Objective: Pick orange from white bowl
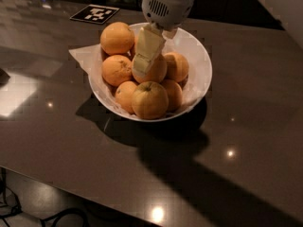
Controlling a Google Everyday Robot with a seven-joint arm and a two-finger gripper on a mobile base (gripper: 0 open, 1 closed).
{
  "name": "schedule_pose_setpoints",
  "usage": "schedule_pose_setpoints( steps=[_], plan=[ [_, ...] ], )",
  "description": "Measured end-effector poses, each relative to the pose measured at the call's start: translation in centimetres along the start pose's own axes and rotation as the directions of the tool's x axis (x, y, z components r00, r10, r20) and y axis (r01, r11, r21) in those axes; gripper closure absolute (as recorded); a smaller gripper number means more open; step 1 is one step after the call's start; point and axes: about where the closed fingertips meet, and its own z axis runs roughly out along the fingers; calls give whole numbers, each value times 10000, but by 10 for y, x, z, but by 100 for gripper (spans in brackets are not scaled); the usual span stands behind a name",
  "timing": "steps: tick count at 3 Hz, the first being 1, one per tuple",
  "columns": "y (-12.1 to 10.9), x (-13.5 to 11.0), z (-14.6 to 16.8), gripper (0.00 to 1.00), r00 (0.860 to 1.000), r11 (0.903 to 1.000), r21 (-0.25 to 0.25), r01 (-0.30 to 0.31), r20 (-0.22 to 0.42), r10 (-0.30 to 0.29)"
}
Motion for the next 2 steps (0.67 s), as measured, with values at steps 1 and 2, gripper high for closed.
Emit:
schedule_pose_setpoints(
  steps=[1, 2],
  plan=[
    [-4, 0, 8, 24, 9999, 9998, -143, -110, -89, 109],
    [-4, -1, 12, 23, 9998, 9997, -227, -130, -124, 127]
  ],
)
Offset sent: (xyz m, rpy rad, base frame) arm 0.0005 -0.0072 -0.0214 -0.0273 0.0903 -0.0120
